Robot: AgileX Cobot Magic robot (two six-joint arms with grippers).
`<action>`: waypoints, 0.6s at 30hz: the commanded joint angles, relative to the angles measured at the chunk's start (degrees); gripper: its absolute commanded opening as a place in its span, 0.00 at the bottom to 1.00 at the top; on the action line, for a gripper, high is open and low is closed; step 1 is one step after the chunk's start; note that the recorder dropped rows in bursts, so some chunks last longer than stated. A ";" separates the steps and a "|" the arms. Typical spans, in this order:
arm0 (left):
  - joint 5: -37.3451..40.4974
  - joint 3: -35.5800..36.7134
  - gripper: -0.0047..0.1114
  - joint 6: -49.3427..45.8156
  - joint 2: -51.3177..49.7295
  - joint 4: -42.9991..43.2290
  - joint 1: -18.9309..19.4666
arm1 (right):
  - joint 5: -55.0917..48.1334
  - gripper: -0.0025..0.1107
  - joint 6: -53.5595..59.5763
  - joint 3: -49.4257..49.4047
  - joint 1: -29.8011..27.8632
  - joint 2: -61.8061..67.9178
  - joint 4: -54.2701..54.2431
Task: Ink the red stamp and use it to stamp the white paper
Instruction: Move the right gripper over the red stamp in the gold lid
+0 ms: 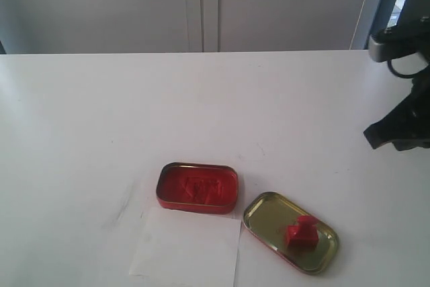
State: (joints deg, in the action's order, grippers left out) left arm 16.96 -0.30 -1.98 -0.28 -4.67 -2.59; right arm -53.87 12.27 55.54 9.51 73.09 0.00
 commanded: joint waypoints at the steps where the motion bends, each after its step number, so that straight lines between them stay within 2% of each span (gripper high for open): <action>1: -0.26 0.30 0.04 0.09 0.28 -0.20 0.14 | 0.02 0.02 2.79 0.54 3.17 2.08 -0.46; 18: -0.26 0.30 0.04 0.09 0.28 -0.20 0.14 | -0.09 0.02 16.75 0.42 15.27 6.42 -3.17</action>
State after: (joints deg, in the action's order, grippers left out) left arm 16.96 -0.30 -1.98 -0.28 -4.67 -2.59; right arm -53.87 25.14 55.54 23.20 79.44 -1.62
